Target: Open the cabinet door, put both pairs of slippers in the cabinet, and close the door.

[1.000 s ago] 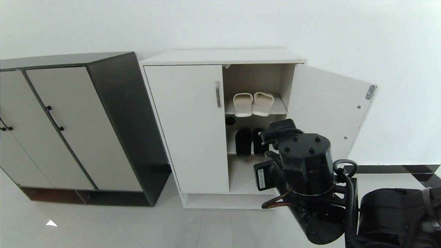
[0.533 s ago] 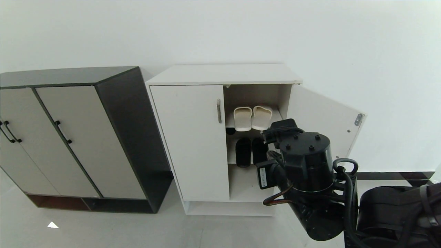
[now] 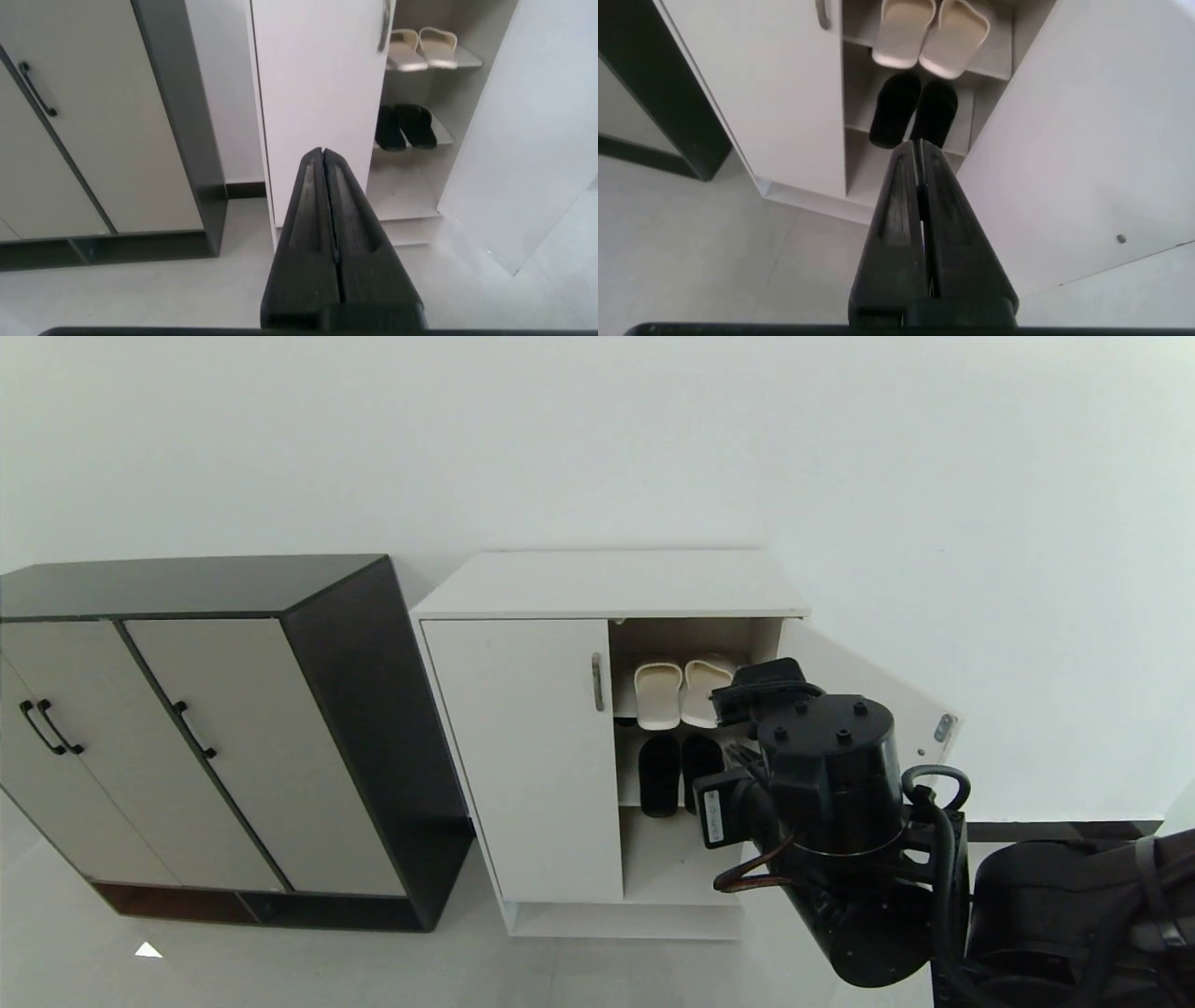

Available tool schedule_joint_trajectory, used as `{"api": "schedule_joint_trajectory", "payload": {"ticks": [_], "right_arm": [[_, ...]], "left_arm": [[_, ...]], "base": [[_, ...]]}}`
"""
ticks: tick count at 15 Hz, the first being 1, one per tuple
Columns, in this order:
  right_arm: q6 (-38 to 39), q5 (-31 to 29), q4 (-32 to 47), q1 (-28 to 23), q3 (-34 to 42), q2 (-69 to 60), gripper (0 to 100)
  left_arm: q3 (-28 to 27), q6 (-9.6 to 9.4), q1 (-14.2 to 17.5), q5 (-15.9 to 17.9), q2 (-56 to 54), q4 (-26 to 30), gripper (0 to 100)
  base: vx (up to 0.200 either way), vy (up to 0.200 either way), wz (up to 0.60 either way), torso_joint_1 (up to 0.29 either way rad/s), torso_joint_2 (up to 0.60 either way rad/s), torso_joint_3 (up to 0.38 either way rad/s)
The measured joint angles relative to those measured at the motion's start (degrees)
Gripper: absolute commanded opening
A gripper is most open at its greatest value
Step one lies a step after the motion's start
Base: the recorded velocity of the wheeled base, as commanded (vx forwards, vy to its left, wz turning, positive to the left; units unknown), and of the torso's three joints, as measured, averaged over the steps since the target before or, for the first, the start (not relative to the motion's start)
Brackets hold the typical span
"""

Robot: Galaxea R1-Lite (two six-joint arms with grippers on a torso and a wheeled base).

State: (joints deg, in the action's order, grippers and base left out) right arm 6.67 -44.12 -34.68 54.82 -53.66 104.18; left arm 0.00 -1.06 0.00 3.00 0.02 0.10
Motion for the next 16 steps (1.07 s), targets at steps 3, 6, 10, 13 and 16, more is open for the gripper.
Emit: {"api": "schedule_joint_trajectory", "payload": {"ticks": [3,6,10,13,16], "right_arm": [[0.0,0.0,0.0,0.0,0.1,0.0,0],[0.0,0.1,0.0,0.0,0.4,0.0,0],[0.0,0.1,0.0,0.0,0.5,0.0,0],[0.0,0.1,0.0,-0.1,0.7,0.0,0],[-0.2,0.1,0.0,-0.8,0.7,0.0,0]], "left_arm": [[0.0,0.0,0.0,0.0,0.0,0.0,0],[0.0,0.02,0.0,0.0,0.0,0.0,0],[0.0,0.0,0.0,0.0,0.0,0.0,0],[0.0,0.0,0.0,0.0,0.0,0.0,0],[0.0,0.02,0.0,0.0,0.0,0.0,0]], "base": [[0.0,0.0,0.0,0.219,-0.52,-0.313],[0.0,0.0,0.0,0.16,-0.38,-0.222],[0.0,0.0,0.0,0.021,-0.05,-0.029],[0.0,0.0,-0.6,0.002,0.0,-0.001],[0.0,0.0,-0.4,0.005,0.0,0.002]]}}
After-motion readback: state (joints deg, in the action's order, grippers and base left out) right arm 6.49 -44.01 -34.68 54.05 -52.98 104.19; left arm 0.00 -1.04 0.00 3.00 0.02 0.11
